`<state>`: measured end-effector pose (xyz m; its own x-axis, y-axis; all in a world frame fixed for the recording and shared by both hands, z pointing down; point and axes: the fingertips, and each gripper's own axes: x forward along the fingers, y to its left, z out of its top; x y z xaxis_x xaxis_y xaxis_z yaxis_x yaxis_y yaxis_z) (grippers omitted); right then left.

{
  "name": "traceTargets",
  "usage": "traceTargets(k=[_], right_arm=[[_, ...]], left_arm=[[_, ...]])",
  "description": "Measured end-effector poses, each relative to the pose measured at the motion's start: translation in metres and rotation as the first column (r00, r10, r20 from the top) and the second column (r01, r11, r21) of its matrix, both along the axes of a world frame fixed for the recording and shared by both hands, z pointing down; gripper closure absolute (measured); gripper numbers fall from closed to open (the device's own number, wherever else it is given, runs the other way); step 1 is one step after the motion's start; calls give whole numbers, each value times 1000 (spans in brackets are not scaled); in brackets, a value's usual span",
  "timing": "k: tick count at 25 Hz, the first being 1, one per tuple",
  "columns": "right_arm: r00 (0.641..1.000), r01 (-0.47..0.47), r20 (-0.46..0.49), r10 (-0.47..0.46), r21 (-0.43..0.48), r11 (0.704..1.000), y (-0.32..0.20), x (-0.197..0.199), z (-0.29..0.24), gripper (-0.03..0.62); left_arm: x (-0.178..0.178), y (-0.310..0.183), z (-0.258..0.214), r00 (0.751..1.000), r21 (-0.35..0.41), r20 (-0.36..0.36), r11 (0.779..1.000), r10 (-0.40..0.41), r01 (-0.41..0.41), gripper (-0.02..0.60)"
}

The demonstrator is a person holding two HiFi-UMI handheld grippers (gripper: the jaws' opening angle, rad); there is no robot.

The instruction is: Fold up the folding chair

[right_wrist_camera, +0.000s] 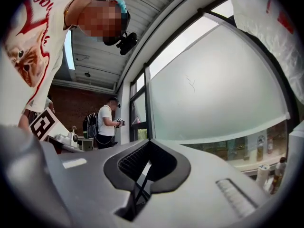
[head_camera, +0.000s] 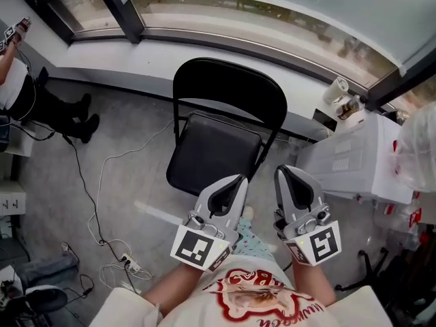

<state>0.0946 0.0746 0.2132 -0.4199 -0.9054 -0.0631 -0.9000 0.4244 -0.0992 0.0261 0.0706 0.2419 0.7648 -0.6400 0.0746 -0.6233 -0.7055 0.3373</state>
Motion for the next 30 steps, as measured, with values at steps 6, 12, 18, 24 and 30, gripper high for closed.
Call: traceTargets(k=[6, 12, 18, 24, 30], right_arm=[[1000, 27, 2, -27, -8, 1000, -24, -30, 24, 571], [999, 33, 12, -32, -81, 996, -38, -43, 72, 571], [999, 41, -15, -45, -168, 985, -43, -46, 138, 570], [998, 51, -12, -55, -228, 972, -50, -55, 191, 569], [997, 81, 8, -82, -267, 960, -54, -60, 236, 569]], left_arm=[[-23, -23, 33, 1000, -24, 14, 999, -22, 23, 581], [-59, -34, 92, 992, -89, 38, 988, -121, 124, 581], [-86, -25, 169, 982, -242, 6, 953, -186, 182, 560], [-115, -12, 238, 961, -378, -27, 893, -276, 245, 483], [-148, -1, 308, 921, -502, -60, 809, -384, 304, 382]])
